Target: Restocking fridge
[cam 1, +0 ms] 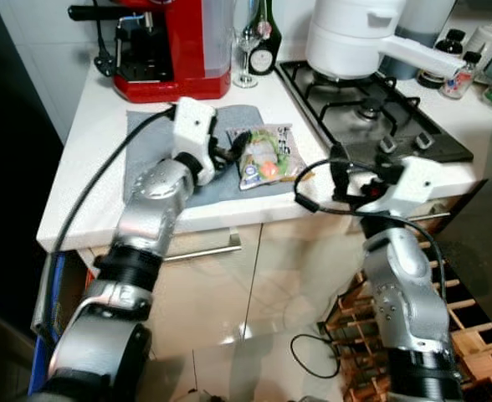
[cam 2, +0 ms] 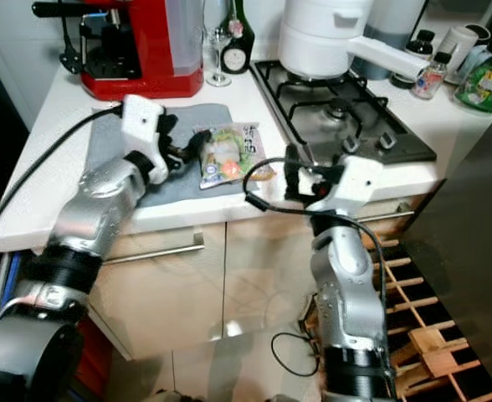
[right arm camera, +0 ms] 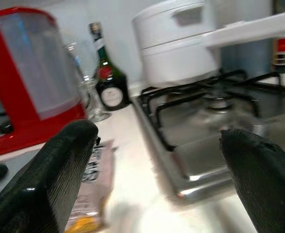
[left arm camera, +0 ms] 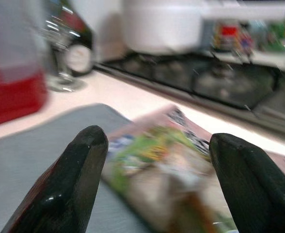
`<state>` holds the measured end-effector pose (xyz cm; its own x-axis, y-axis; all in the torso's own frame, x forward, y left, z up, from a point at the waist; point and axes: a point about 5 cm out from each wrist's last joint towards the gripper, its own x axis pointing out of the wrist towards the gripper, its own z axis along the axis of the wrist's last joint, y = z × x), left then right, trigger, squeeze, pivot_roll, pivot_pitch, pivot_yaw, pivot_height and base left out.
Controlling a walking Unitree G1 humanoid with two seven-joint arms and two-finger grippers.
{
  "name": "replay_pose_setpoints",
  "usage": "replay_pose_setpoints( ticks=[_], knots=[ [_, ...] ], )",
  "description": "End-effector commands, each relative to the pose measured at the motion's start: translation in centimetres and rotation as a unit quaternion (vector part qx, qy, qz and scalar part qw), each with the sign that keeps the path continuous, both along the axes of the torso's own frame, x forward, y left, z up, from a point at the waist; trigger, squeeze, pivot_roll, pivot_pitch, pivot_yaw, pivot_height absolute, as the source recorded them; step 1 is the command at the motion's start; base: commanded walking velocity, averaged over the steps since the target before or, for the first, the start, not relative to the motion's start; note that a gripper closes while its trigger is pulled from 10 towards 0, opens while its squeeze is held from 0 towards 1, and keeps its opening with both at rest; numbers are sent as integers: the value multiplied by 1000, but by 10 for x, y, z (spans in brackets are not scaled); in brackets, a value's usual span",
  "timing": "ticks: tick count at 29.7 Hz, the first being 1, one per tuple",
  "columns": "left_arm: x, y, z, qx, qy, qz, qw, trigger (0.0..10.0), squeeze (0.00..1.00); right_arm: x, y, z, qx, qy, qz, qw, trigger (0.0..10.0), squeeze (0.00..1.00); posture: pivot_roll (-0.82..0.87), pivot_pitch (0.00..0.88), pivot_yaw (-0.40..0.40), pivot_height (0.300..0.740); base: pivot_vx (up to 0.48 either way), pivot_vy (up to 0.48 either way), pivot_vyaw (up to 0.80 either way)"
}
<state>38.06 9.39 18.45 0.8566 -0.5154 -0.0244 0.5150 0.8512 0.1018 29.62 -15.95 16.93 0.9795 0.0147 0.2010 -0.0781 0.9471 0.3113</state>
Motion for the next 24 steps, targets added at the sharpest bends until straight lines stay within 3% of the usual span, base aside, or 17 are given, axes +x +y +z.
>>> replay_pose_setpoints(
  ticks=[1, 7, 9, 11, 12, 13, 14, 17, 18, 19, 24],
  knots=[
    [4, -6, -1, 20, 2, -7, 1000, 10000, 0, -3, -6, 5, 12, -2, -9, 1000, 10000, 231, -204, 0, 50, 740, 0, 0, 0],
    [14, -8, 5, -2, 12, 13, 1000, 10000, 0, -9, -10, 3, 17, 8, -13, 1000, 10000, 231, -223, 0, 58, 740, 0, 0, 0],
    [16, -7, -1, 20, 23, 22, 999, 10000, 0, -10, -9, 3, 17, 11, -11, 1000, 10000, 231, -227, 0, 60, 740, 0, 0, 0],
    [13, -2, -26, 53, 84, 40, 994, 10000, 0, -11, -8, 3, 21, 14, -7, 1000, 10000, 235, -228, 0, 60, 740, 0, 0, 0],
    [13, -2, -26, 53, 84, 40, 994, 10000, 0, -11, -8, 3, 21, 14, -7, 1000, 10000, 235, -228, 0, 60, 740, 0, 0, 0],
    [10, 3, -42, 57, 130, 60, 988, 10000, 0, -12, -8, 3, 25, 17, -3, 1000, 10000, 231, -224, 0, 57, 740, 0, 0, 0],
    [10, 3, -42, 57, 130, 60, 988, 10000, 0, -12, -8, 3, 25, 17, -3, 1000, 10000, 231, -224, 0, 57, 740, 0, 0, 0],
    [4, 11, -62, 20, 194, 85, 977, 10000, 0, -11, -5, 5, 30, 19, 11, 999, 10000, 227, -218, 0, 52, 740, 0, 0, 0],
    [4, 11, -62, 20, 194, 85, 977, 10000, 0, -11, -5, 5, 30, 19, 11, 999, 10000, 227, -218, 0, 52, 740, 0, 0, 0],
    [0, 12, -73, -11, 230, 90, 969, 10000, 0, -11, -2, 6, 36, 20, 23, 999, 10000, 231, -212, 0, 47, 740, 0, 0, 0],
    [-8, 12, -90, -58, 284, 98, 952, 10000, 0, -7, 13, 12, 66, 21, 68, 995, 10000, 227, -206, 0, 41, 740, 0, 0, 0]
  ],
)
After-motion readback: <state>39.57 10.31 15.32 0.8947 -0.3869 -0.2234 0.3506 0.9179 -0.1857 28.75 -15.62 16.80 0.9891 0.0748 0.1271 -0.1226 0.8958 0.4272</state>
